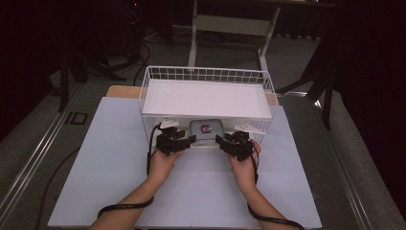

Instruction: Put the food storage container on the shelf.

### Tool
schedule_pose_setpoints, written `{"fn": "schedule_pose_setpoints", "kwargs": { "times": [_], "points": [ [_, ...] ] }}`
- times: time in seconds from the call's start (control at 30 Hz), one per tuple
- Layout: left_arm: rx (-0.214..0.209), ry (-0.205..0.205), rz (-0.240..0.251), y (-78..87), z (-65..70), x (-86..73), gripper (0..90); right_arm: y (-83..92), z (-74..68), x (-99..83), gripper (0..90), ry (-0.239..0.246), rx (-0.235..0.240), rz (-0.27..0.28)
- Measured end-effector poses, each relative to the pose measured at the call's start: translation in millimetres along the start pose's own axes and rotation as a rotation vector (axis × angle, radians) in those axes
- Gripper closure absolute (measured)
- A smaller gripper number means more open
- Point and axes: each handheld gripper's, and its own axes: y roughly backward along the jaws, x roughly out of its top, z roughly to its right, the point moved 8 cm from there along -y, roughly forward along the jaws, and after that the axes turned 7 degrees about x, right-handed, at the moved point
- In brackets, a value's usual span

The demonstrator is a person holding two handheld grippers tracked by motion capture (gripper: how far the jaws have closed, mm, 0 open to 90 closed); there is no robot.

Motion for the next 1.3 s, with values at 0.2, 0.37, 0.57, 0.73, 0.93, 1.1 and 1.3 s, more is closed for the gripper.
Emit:
{"fn": "schedule_pose_setpoints", "kwargs": {
  "times": [0.2,0.37,0.57,0.73,0.93,1.1,1.3],
  "points": [
    [-0.001,-0.095,0.064,19.5,8.7,-9.0,38.8,3.4,-18.1,-11.2,80.2,0.119,-0.015,0.003],
    [-0.082,-0.093,0.105,43.9,16.3,-15.2,26.6,-6.2,-24.3,-22.3,89.9,0.142,-0.009,-0.067],
    [0.02,-0.214,0.123,52.0,13.8,-22.8,5.1,-16.9,-22.8,-25.7,90.0,0.137,-0.01,-0.085],
    [0.018,-0.191,0.133,52.3,7.7,-33.7,1.0,-24.6,-20.5,-28.4,90.0,0.126,-0.012,-0.087],
    [0.004,-0.194,0.18,55.1,8.9,-33.3,1.0,-37.3,-23.4,-29.5,90.0,0.128,-0.004,-0.099],
    [0.013,-0.204,0.18,56.2,8.2,-33.9,1.0,-47.7,-25.5,-25.8,90.0,0.114,-0.002,-0.093],
    [0.014,-0.213,0.179,56.8,7.4,-35.7,1.0,-56.0,-26.7,-19.1,89.9,0.105,0.002,-0.08]
  ]
}}
